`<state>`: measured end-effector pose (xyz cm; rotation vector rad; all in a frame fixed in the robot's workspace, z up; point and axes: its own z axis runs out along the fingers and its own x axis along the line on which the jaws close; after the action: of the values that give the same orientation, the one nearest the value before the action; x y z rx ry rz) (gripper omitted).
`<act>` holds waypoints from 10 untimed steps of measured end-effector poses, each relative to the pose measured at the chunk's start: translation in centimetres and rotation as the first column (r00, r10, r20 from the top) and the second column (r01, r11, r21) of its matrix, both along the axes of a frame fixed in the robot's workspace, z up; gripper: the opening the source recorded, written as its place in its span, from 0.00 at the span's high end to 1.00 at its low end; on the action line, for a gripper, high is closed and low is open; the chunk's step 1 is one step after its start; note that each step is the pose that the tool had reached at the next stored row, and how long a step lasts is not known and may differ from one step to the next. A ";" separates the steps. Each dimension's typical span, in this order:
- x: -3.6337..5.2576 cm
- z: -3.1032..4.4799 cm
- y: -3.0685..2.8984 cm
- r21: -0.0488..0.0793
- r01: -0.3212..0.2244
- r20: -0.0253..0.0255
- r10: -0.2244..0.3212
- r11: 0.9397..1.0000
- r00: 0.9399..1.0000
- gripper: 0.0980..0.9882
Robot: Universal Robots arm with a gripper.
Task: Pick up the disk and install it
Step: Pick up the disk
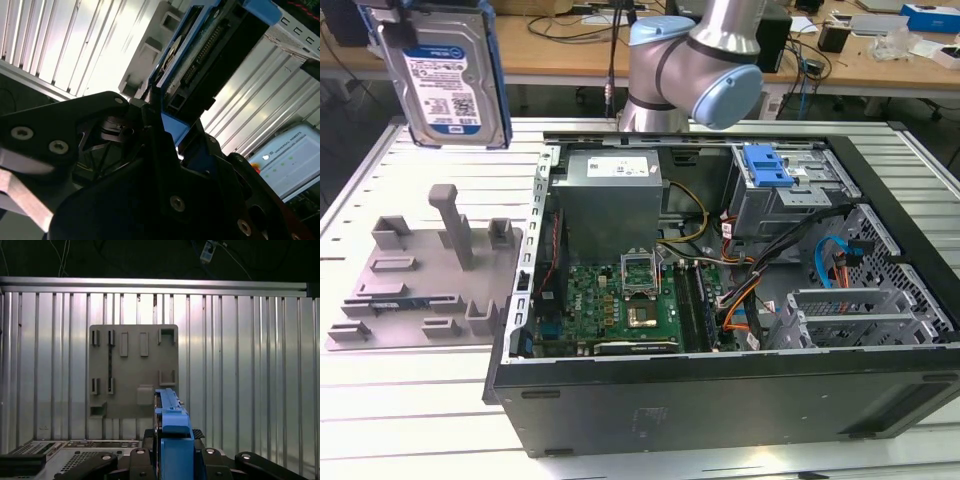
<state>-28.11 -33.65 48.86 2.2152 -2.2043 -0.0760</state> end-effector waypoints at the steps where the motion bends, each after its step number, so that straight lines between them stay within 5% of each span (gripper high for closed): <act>1: 0.21 0.00 -0.02 -0.001 0.000 0.000 0.000 1.000 1.000 0.70; 10: 0.51 -0.01 -0.13 -0.002 0.000 0.000 0.000 1.000 1.000 0.70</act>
<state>-27.60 -33.78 48.85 2.2142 -2.2034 -0.0729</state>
